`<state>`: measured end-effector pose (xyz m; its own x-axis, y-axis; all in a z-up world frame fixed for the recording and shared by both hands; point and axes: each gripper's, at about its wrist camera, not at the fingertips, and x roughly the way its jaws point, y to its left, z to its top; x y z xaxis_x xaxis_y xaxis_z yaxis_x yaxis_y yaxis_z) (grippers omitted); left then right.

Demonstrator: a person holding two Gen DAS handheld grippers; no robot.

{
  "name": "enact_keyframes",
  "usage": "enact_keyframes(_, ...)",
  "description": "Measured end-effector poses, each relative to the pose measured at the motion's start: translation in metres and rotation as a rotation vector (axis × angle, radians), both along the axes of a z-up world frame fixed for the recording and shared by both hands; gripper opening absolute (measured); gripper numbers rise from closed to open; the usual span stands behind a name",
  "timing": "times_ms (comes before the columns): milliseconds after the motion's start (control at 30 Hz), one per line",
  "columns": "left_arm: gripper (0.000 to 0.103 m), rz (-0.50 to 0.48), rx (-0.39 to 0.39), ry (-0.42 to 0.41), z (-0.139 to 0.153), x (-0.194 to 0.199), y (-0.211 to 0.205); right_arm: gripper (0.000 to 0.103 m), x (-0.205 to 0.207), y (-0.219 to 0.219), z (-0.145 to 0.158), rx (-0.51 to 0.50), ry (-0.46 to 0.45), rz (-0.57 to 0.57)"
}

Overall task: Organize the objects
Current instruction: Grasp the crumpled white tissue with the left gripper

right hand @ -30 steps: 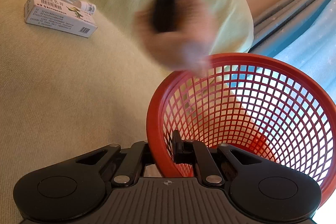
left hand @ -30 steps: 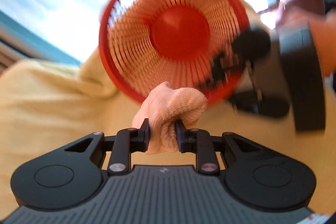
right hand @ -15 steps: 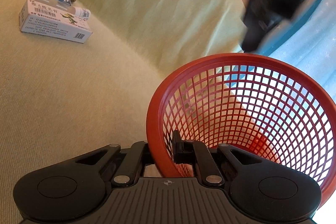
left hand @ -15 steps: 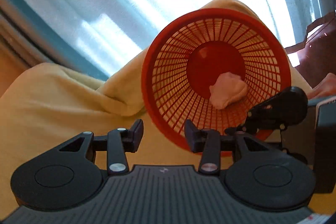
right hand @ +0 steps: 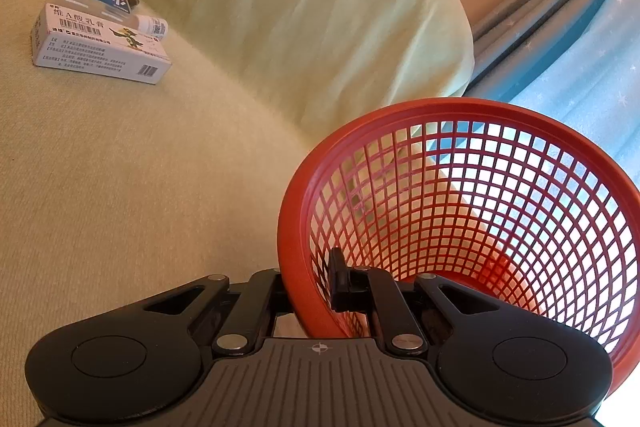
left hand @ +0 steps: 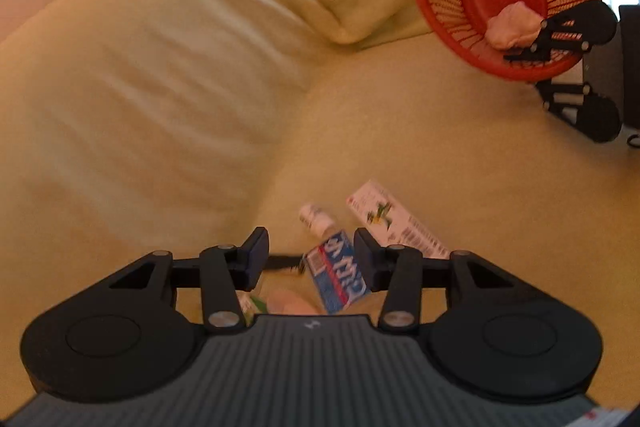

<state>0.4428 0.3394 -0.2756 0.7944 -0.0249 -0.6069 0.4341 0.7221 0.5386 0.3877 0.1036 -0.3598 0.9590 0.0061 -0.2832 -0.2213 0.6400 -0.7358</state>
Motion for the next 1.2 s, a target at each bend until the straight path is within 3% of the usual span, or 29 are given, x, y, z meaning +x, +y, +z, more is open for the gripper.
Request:
enact_keyframes(100, 0.042, 0.094, -0.008, 0.051, -0.011, -0.01, 0.029, 0.005, 0.0, 0.001, -0.001, -0.005, 0.001, 0.002)
enact_keyframes(300, 0.042, 0.286, -0.121, 0.164, -0.024, -0.038, 0.076, 0.005, -0.001, 0.0, -0.001, -0.014, 0.002, 0.004)
enact_keyframes(533, 0.049, 0.388, -0.18, 0.256, -0.049, -0.066, 0.1, 0.005, -0.002, -0.001, -0.002, -0.02, 0.003, 0.003)
enact_keyframes(600, 0.052, 0.394, -0.213, 0.274, -0.051, -0.066, 0.103, 0.005, -0.002, -0.001, -0.002, -0.022, 0.003, 0.003)
enact_keyframes(733, 0.051, 0.389, -0.2, 0.309, -0.063, -0.062, 0.101, 0.005, -0.003, -0.002, -0.003, -0.026, 0.004, 0.007)
enact_keyframes(800, 0.04, 0.394, -0.187, 0.31, -0.064, -0.062, 0.1, 0.005, -0.003, -0.002, -0.002, -0.025, 0.004, 0.007)
enact_keyframes(900, 0.032, 0.375, -0.158, 0.315, -0.062, -0.063, 0.096, 0.005, -0.002, -0.001, -0.002, -0.026, 0.005, 0.006)
enact_keyframes(1200, 0.029, 0.295, -0.069, 0.215, -0.033, -0.065, 0.078, 0.005, -0.005, -0.003, -0.001, -0.021, -0.001, -0.001)
